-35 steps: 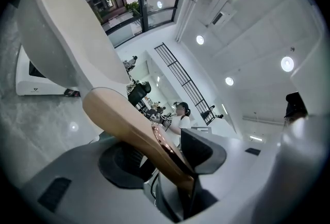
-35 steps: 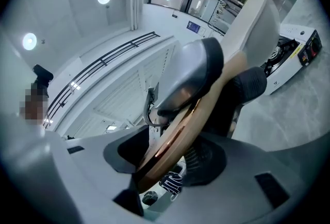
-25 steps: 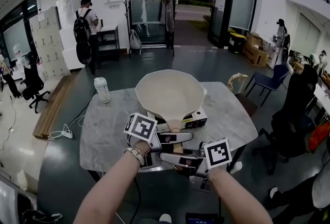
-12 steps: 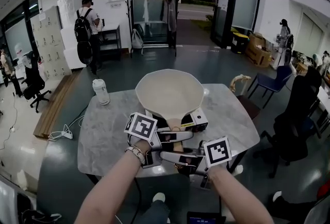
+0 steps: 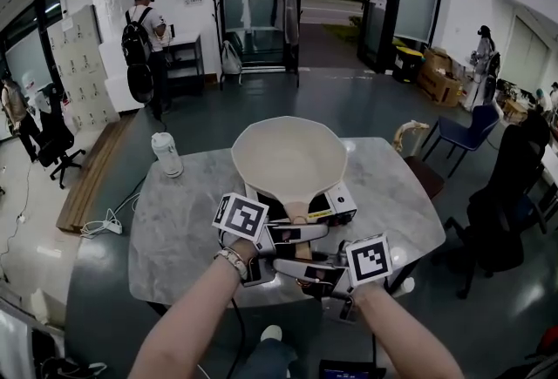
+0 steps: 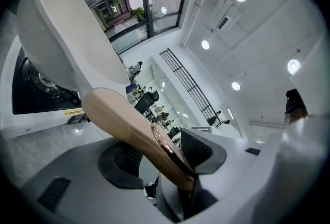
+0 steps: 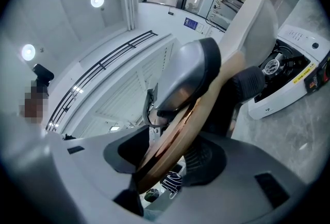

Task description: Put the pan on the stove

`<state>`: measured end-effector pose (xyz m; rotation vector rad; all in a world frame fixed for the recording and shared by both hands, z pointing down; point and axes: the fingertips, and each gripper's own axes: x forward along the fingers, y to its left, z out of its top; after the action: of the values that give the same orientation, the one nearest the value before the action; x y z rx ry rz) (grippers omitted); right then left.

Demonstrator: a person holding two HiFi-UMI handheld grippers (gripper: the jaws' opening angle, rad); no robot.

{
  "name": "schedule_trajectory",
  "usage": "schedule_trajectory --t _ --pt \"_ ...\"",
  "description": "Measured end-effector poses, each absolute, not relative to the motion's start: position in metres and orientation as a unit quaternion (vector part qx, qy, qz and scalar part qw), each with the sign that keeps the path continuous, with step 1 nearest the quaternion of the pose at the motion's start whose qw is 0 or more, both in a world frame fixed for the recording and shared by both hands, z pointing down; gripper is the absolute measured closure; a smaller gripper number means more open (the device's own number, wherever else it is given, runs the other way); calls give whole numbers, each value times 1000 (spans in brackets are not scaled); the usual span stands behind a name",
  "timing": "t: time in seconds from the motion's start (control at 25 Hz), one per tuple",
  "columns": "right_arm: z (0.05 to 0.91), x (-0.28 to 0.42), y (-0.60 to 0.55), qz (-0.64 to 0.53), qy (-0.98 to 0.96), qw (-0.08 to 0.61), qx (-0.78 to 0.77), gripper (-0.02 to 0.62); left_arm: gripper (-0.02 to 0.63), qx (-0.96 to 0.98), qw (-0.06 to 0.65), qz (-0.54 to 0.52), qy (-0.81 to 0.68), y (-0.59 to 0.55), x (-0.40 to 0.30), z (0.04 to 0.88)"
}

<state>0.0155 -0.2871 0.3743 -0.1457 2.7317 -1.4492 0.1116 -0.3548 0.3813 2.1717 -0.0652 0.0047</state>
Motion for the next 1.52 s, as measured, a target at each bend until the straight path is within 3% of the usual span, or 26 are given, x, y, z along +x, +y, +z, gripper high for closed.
schedule_trajectory --t 1.52 --pt "453 16 -317 -499 864 25 -67 403 376 878 479 4 -15 -382 110 455"
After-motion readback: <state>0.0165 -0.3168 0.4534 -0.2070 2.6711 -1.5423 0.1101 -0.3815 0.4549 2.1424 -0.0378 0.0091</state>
